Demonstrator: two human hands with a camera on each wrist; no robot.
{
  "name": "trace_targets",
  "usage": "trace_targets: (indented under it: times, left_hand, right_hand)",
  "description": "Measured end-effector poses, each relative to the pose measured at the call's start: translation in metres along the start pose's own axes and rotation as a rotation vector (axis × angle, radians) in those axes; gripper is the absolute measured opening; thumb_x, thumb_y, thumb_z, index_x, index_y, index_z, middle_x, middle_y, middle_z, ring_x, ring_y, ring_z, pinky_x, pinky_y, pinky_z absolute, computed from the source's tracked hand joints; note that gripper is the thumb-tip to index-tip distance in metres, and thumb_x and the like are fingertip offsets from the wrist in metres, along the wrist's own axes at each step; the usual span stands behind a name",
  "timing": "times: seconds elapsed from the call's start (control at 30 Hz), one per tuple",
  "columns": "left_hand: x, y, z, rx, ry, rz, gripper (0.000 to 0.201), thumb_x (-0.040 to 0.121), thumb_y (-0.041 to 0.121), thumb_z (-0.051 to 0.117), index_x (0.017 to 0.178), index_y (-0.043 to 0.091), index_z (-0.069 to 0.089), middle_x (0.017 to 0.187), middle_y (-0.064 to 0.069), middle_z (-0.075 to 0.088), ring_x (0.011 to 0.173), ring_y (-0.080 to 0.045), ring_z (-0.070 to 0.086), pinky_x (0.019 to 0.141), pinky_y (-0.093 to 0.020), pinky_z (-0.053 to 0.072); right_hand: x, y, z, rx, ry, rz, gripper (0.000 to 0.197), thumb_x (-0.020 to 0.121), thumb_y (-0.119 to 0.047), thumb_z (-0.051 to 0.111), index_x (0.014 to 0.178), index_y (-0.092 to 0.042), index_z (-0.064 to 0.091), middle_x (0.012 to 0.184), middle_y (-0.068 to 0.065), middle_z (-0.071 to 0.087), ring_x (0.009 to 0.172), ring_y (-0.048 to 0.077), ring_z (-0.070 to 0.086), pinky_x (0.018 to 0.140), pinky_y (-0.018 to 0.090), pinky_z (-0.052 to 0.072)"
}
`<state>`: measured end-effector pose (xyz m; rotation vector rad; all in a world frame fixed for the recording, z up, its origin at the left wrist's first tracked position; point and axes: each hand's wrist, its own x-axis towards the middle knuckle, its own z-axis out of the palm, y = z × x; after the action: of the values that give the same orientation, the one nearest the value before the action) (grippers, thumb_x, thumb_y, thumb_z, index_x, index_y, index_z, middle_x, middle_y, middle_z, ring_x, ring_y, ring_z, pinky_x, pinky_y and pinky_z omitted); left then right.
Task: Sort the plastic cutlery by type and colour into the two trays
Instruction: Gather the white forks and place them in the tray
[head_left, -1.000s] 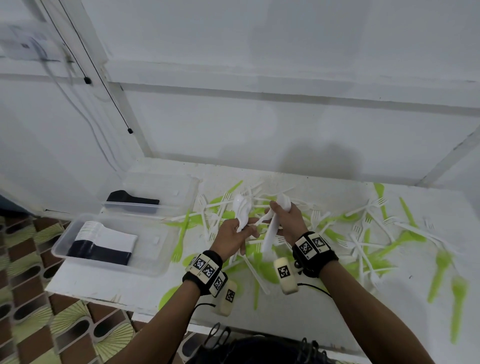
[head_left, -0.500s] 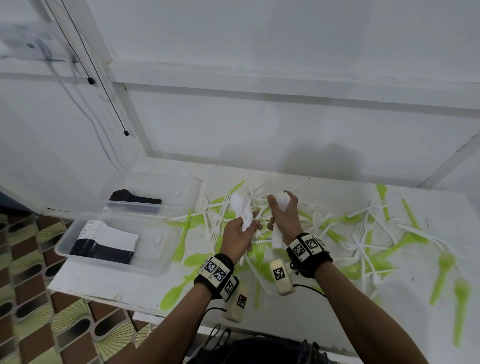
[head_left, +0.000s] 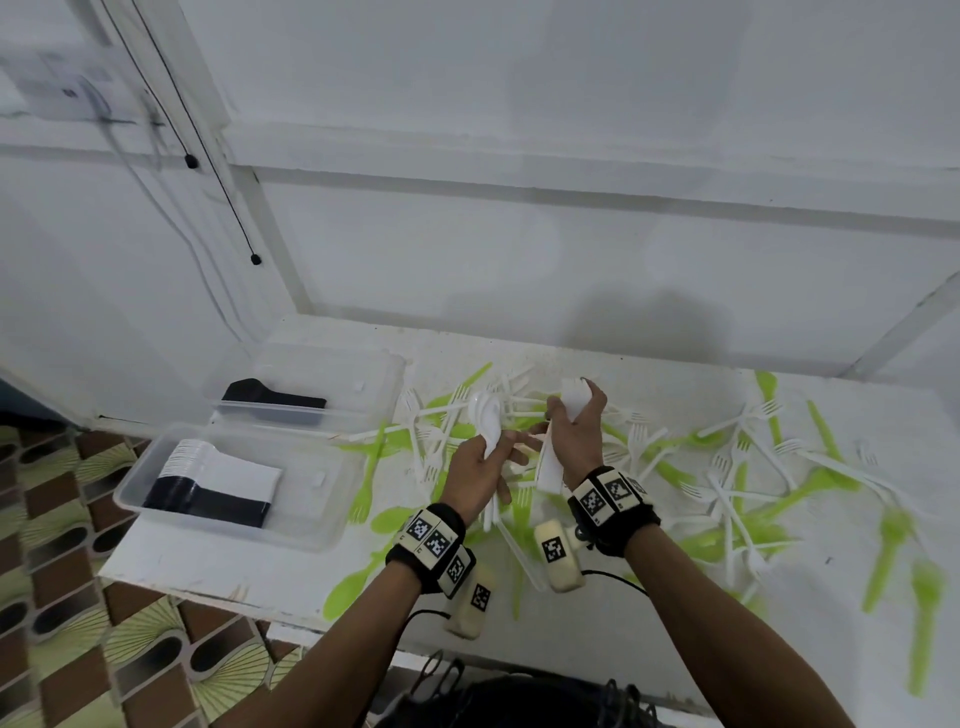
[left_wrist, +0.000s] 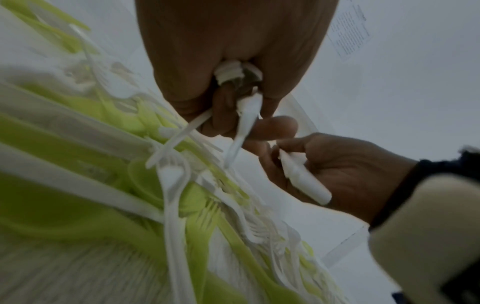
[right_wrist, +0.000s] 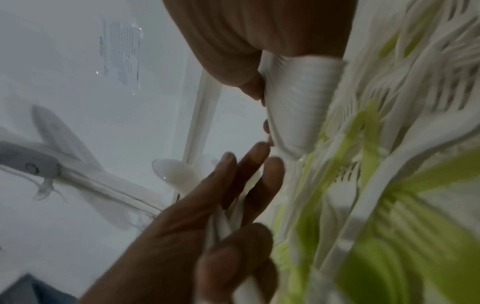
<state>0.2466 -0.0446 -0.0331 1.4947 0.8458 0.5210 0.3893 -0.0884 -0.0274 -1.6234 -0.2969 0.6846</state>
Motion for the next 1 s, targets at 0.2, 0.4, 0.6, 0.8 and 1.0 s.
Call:
trace_targets:
  times: [0.2,0.4,0.6,0.8,1.0]
  left_hand:
    - [0.006,0.000,-0.009,0.167,0.024,-0.031,0.034,0.104,0.034,0.056,0.080,0.013,0.069,0.067,-0.005,0.062,0.036,-0.017,0.051,0.042,-0.028,0.042]
    - [0.012,0.009,-0.007,0.302,0.041,0.016,0.026,0.089,0.026,0.060,0.068,0.010,0.057,0.062,-0.009,0.063,0.041,-0.015,0.053,0.041,-0.036,0.047]
    - [0.004,0.009,-0.007,0.138,0.004,0.044,0.033,0.100,0.033,0.064,0.075,0.015,0.053,0.081,-0.002,0.071,0.042,-0.020,0.052,0.048,-0.030,0.044]
    - [-0.001,0.005,-0.002,0.126,0.007,0.099,0.050,0.100,0.043,0.062,0.075,0.011,0.033,0.061,-0.007,0.039,0.043,-0.020,0.048,0.051,-0.031,0.038]
    - [0.010,-0.011,-0.005,0.331,0.011,0.281,0.049,0.101,0.057,0.048,0.109,0.010,0.062,0.098,-0.009,0.070,0.082,-0.014,0.062,0.075,-0.035,0.051]
  right_hand:
    - [-0.030,-0.030,-0.005,-0.120,-0.254,-0.074,0.058,0.090,-0.041,0.073,0.135,-0.040,0.037,0.089,0.008,0.073,0.056,0.026,0.066,0.047,0.029,0.046]
    - [-0.033,-0.021,0.005,-0.245,-0.247,-0.163,0.064,0.079,-0.031,0.078,0.129,-0.048,0.041,0.102,0.008,0.072,0.068,0.025,0.072,0.050,0.029,0.052]
    - [-0.006,-0.034,-0.008,-0.255,-0.128,-0.181,0.059,0.085,-0.021,0.069,0.131,-0.044,0.039,0.101,0.008,0.070,0.061,0.024,0.071,0.064,0.044,0.062]
    - [0.004,-0.029,-0.007,-0.140,-0.079,-0.080,0.058,0.087,-0.015,0.066,0.134,-0.034,0.038,0.088,0.012,0.071,0.058,0.022,0.065,0.055,0.033,0.053]
    - [-0.001,-0.029,0.000,0.140,-0.180,0.024,0.052,0.092,-0.011,0.066,0.134,-0.032,0.046,0.115,0.008,0.065,0.082,0.022,0.065,0.054,0.031,0.051]
